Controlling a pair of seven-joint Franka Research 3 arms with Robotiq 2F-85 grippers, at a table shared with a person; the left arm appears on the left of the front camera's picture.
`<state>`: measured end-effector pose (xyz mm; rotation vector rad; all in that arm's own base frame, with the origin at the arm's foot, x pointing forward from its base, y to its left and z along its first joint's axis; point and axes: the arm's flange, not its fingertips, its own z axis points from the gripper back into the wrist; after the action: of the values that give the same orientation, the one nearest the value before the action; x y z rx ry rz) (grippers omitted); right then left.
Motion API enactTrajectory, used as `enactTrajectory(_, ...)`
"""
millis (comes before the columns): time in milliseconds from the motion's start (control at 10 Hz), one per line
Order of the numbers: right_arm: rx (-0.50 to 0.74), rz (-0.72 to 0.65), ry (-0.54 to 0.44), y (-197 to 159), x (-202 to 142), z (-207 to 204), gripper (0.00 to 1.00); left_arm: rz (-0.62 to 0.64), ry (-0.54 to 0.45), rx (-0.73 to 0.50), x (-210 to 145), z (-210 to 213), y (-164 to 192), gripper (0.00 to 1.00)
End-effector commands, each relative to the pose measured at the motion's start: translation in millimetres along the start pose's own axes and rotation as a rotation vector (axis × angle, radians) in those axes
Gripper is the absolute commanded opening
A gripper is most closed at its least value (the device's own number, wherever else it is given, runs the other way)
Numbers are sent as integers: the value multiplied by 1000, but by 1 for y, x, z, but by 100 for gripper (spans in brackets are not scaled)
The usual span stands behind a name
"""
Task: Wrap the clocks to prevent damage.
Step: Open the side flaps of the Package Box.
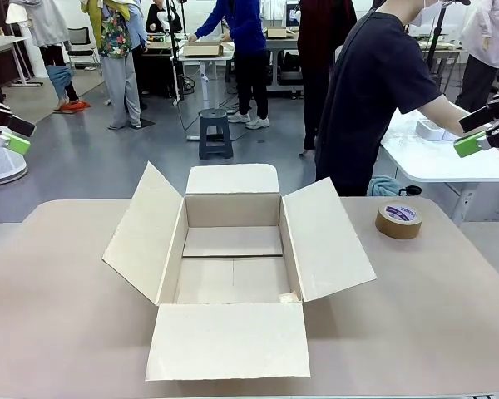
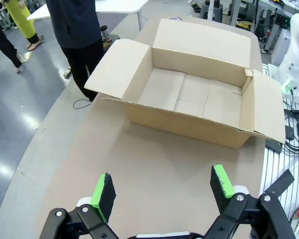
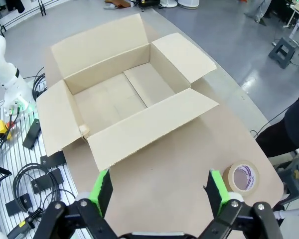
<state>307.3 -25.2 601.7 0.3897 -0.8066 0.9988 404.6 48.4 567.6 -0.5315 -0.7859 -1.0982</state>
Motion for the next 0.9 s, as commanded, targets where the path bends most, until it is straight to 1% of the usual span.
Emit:
enactTrajectory(0, 21, 10, -15, 0, 1, -2, 100, -5, -1, 0, 1, 0, 1, 100)
enactTrajectory(800, 21, 10, -15, 0, 1, -2, 100, -5, -1, 0, 1, 0, 1, 100)
